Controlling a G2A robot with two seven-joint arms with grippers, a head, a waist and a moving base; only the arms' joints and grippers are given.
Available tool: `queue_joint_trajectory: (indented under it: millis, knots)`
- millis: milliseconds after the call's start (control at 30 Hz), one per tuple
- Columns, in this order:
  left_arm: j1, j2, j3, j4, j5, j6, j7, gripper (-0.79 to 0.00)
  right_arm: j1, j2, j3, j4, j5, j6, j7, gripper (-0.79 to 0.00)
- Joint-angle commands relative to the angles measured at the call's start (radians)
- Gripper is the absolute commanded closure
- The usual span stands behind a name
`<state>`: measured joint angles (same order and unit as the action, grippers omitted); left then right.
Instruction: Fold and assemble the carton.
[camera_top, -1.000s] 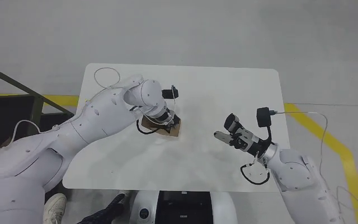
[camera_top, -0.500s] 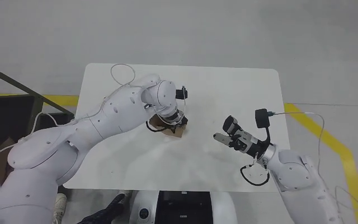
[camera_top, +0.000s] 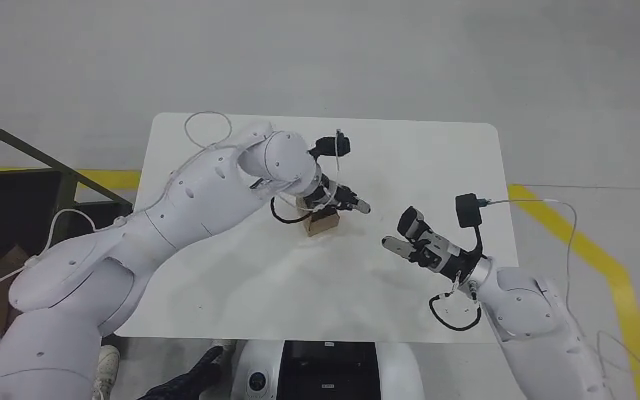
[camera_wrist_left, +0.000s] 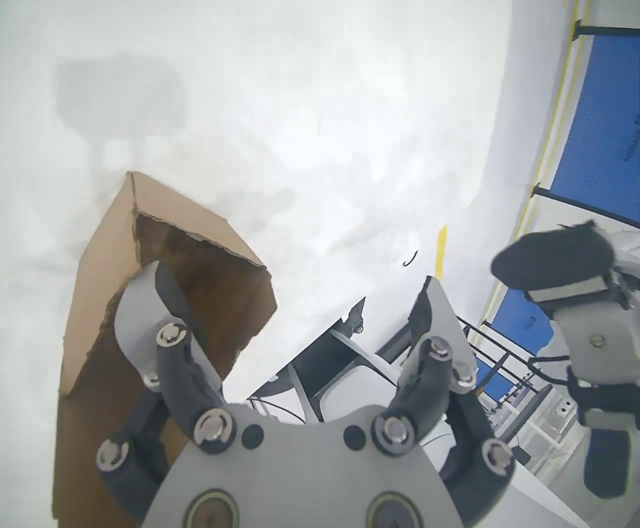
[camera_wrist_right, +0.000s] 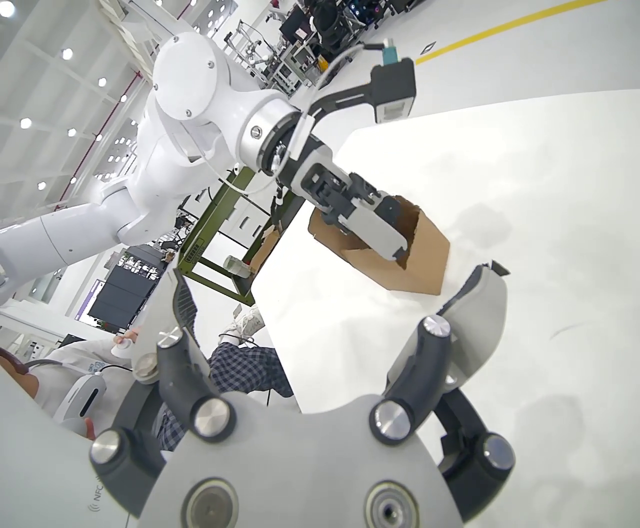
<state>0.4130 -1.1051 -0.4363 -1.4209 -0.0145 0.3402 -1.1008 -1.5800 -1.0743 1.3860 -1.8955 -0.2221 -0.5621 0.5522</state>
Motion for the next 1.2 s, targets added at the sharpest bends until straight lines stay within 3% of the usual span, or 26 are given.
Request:
queue_joint_trajectory:
  millis: [0, 300, 500, 867, 1167]
  knots:
    - [0.027, 0.021, -0.047, -0.040, 0.003, -0.030, 0.029, -0.785, 0.000, 0.000, -0.001, -0.002, -0.003, 0.002, -0.003, -0.785]
    - [0.195, 0.122, -0.291, -0.222, 0.078, -0.207, 0.192, -0.785, 0.007, 0.002, -0.012, -0.010, -0.005, 0.013, -0.003, -0.785]
    - [0.316, 0.176, -0.445, -0.294, 0.170, -0.349, 0.251, -0.785, 0.014, 0.003, -0.020, -0.008, 0.002, 0.017, 0.003, -0.785]
    - [0.490, 0.249, -0.697, -0.298, 0.202, -0.655, 0.176, -0.785, 0.048, 0.002, -0.058, -0.003, -0.002, 0.043, 0.020, -0.785]
    - [0.615, 0.296, -0.910, -0.298, 0.147, -0.767, 0.090, -0.785, 0.085, -0.006, -0.128, -0.018, -0.058, 0.101, 0.015, -0.785]
